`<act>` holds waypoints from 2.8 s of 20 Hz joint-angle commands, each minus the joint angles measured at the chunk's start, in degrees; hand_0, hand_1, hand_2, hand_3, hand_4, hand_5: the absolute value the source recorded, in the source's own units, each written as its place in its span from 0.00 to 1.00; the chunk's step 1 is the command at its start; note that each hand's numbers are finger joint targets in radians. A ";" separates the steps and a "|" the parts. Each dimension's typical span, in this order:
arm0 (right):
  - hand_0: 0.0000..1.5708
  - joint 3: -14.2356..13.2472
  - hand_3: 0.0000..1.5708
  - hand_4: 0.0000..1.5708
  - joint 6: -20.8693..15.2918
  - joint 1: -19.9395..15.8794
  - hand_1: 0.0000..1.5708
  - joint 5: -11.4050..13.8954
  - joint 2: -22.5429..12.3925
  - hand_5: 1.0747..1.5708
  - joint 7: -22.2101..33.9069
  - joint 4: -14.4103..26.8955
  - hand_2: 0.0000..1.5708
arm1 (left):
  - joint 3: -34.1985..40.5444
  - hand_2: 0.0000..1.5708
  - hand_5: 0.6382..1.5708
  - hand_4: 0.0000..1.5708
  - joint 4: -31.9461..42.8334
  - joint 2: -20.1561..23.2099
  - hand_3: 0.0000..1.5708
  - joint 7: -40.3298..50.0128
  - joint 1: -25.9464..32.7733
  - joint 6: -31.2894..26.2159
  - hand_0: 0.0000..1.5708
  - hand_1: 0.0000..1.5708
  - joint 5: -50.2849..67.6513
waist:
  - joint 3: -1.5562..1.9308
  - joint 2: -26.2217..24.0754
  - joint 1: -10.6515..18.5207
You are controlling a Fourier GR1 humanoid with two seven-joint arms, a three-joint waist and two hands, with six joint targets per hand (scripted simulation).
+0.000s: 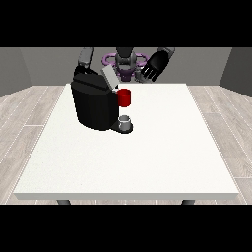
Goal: Insert the coffee pod into the coffee machine and close the lid
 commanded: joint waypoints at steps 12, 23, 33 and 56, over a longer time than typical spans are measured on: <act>0.00 -1.13 0.00 0.00 1.61 -5.12 0.00 -1.35 -3.03 1.00 0.17 -5.71 0.00 | 6.26 0.83 1.00 0.31 3.38 4.80 0.80 6.85 -13.61 -1.15 0.79 0.79 0.96 | 0.01 7.72 -7.67; 0.00 -1.08 0.00 0.07 -3.31 -9.80 0.00 1.08 -0.65 1.00 4.04 -4.95 0.00 | 5.31 0.80 1.00 0.29 4.87 2.05 0.78 6.62 -17.09 -0.99 0.76 0.76 0.28 | 0.00 11.38 -6.75; 0.00 -5.35 0.00 0.08 -0.79 -11.67 0.00 -2.00 -4.14 1.00 2.24 -1.73 0.00 | 5.16 0.79 1.00 0.28 5.41 2.04 0.77 6.90 -18.65 -2.79 0.76 0.76 0.01 | 0.03 12.31 -5.56; 0.00 -5.42 0.00 0.00 -2.29 -12.37 0.00 -1.66 -3.38 1.00 2.88 -2.77 0.00 | 3.30 0.79 1.00 0.00 5.48 3.29 0.74 1.84 -17.98 4.82 0.78 0.78 -4.65 | 0.02 14.21 -6.11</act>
